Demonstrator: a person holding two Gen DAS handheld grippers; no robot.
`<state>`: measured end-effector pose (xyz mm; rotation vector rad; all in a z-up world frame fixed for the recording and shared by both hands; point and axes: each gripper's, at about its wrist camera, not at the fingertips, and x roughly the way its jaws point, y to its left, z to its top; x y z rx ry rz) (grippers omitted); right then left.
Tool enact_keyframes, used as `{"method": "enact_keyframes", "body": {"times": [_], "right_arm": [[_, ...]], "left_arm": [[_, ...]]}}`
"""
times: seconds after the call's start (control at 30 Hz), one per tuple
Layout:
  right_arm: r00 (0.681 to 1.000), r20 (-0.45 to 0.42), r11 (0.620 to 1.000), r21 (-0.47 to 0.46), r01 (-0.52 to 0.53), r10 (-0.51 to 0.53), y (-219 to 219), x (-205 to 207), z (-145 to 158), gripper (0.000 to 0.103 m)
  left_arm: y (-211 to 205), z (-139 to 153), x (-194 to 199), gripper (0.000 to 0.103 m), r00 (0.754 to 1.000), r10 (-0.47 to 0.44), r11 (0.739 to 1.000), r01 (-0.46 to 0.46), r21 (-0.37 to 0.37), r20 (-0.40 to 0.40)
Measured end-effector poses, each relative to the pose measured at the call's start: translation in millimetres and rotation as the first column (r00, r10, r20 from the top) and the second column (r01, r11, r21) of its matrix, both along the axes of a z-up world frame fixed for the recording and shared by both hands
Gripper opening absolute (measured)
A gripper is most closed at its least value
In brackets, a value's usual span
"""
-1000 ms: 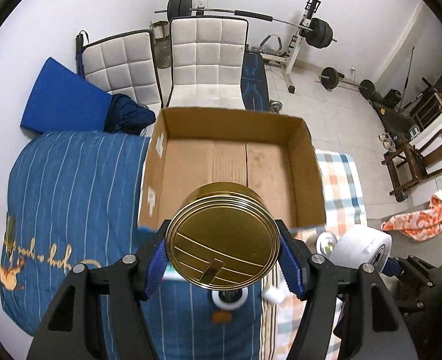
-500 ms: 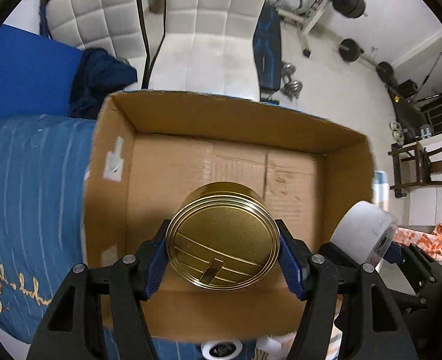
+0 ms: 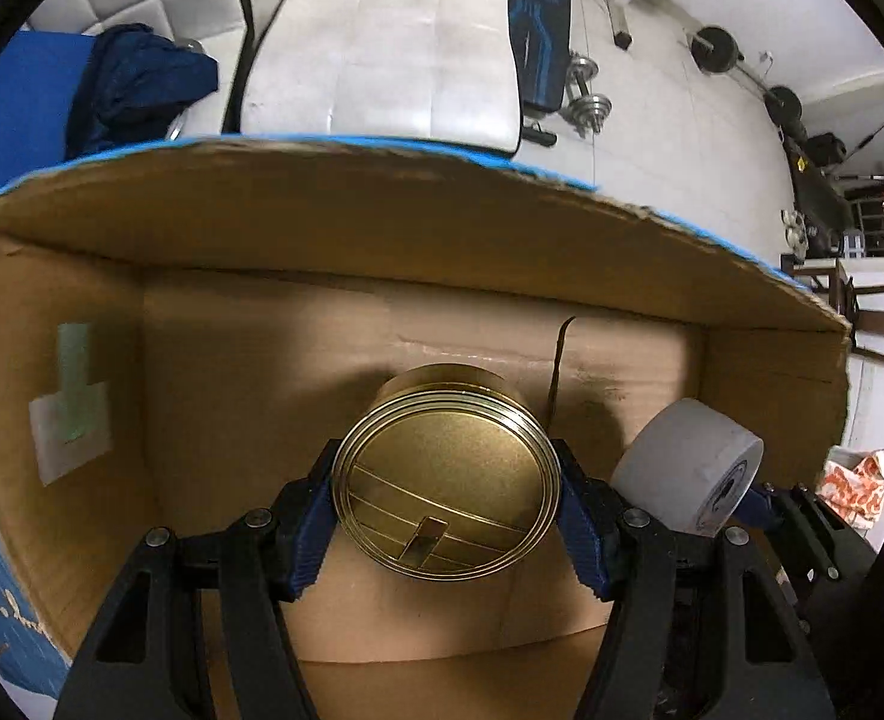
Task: Organize rigid objects
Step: 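Carry the gold tin and white cream jar into the cardboard box with both tools, then open both tools to release the tin and jar, then lift out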
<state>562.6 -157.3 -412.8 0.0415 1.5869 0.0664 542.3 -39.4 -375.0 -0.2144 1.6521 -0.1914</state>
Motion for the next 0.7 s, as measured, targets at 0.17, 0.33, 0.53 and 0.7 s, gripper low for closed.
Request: {"method": "enact_keyframes", "body": {"times": [0.17, 0.33, 0.53, 0.7], "right_arm": [[1.0, -0.017, 0.999, -0.033, -0.023, 0.023, 0.9, 4.9, -15.7, 0.07], [0.998, -0.052, 0.999, -0.046, -0.024, 0.021, -0.3, 10.0, -30.5, 0.07], [0.996, -0.093, 0.999, -0.044, -0.012, 0.008, 2.3, 21.9, -46.6, 0.07], [0.993, -0.117, 1.0, -0.028, -0.001, -0.002, -4.3, 25.0, -53.4, 0.071]], "left_arm": [[-12.2, -13.5, 3.9, 0.063, 0.999, -0.019, 1.0, 0.019, -0.003, -0.038], [-20.7, -26.4, 6.8, 0.063, 0.997, -0.036, 0.999, 0.037, 0.002, -0.072], [-25.7, -29.6, 6.2, 0.063, 0.995, -0.037, 0.999, 0.04, 0.033, -0.09], [-30.3, -24.9, 1.9, 0.065, 0.992, -0.054, 0.997, 0.06, 0.051, -0.112]]}}
